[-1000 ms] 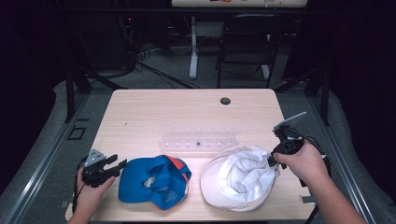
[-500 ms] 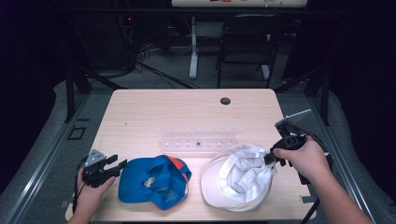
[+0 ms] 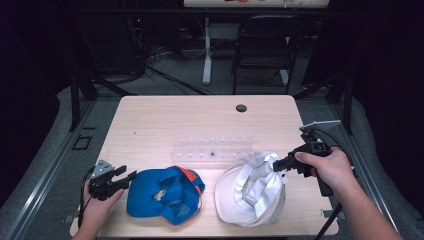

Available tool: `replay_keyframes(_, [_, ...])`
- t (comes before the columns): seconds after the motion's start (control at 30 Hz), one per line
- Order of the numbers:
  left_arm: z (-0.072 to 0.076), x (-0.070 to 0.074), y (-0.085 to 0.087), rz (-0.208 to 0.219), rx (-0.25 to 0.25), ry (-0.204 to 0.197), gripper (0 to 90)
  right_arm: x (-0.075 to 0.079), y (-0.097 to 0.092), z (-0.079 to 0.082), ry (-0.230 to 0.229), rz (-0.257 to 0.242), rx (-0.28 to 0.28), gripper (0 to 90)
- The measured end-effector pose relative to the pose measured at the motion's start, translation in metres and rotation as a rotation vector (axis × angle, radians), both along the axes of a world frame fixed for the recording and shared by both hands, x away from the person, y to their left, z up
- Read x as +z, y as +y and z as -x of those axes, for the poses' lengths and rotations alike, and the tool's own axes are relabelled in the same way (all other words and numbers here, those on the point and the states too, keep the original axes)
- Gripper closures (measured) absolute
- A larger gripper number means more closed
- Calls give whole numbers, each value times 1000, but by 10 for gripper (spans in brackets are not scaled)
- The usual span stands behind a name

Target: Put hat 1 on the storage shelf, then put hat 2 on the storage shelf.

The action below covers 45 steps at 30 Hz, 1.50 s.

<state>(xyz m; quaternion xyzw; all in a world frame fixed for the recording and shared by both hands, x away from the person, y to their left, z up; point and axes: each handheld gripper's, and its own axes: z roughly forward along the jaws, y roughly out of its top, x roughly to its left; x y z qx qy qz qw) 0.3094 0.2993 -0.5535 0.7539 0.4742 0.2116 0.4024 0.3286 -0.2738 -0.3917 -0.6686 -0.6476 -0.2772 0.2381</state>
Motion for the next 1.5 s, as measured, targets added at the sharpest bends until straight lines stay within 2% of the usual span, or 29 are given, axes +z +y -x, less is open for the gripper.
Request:
replay_keyframes(0.07, [0, 1, 0, -2, 1, 1, 511, 2, 0, 0, -10, -38, 17, 815])
replay_keyframes(0.1, [1, 1, 0, -2, -1, 3, 511, 3, 3, 1, -13, -47, -8, 815])
replay_keyframes(0.13, [1, 1, 1, -2, -2, 4, 511, 5, 4, 1, -24, -68, -7, 814])
replay_keyframes(0.23, [2, 2, 1, -5, -4, 3, 511, 13, 6, 3, -33, -105, 15, 814])
replay_keyframes(0.53, [2, 2, 0, -2, -3, -1, 510, 28, 13, 4, -72, -140, 8, 815])
replay_keyframes(0.9, [3, 2, -1, -6, -4, -1, 508, 40, 12, -1, -111, -214, -21, 815])
replay_keyframes(1.33, [2, 1, -1, 2, -7, -2, 508, 78, 32, -22, -180, -313, -49, 814])
replay_keyframes(1.5, [2, 2, -1, 0, -10, 3, 509, 89, 47, -33, -198, -319, -53, 814])
